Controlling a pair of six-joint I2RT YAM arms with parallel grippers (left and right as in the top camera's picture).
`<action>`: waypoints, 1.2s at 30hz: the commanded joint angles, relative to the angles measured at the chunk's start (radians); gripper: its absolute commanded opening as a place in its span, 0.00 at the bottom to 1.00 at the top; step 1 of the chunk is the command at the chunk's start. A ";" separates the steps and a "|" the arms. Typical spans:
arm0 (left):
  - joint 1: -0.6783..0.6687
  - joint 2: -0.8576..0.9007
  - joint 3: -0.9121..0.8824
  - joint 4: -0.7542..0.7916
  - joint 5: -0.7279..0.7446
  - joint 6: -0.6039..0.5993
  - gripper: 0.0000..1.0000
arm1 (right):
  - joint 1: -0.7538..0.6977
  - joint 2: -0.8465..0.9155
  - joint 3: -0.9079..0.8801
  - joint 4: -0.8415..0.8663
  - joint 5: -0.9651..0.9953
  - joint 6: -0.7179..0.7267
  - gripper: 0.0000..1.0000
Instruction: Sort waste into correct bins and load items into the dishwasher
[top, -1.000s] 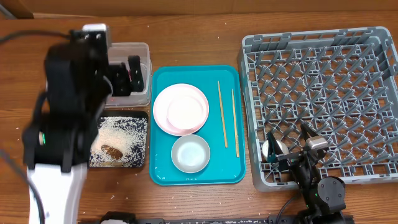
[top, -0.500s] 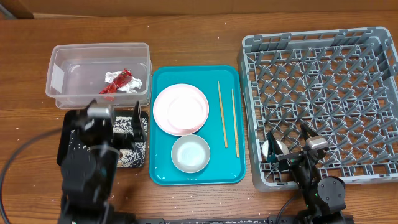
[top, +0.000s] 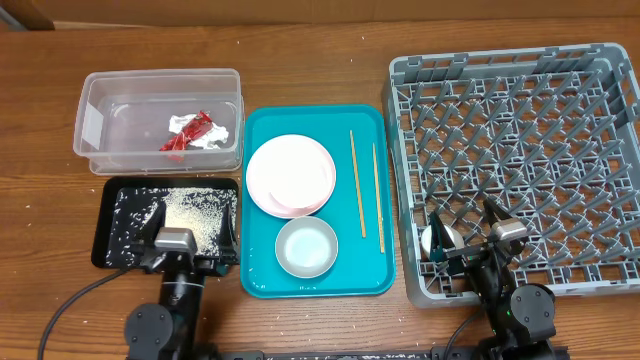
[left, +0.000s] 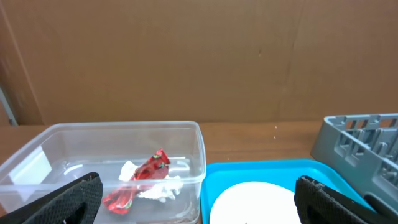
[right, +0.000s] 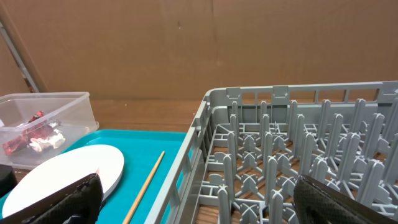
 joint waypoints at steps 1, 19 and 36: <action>0.009 -0.041 -0.071 0.042 -0.013 0.023 1.00 | -0.003 -0.012 -0.011 0.006 0.009 -0.007 1.00; 0.010 -0.039 -0.207 0.103 -0.013 0.019 1.00 | -0.003 -0.012 -0.011 0.006 0.009 -0.007 1.00; 0.010 -0.035 -0.207 0.076 -0.013 0.019 1.00 | -0.003 -0.012 -0.011 0.006 0.009 -0.007 1.00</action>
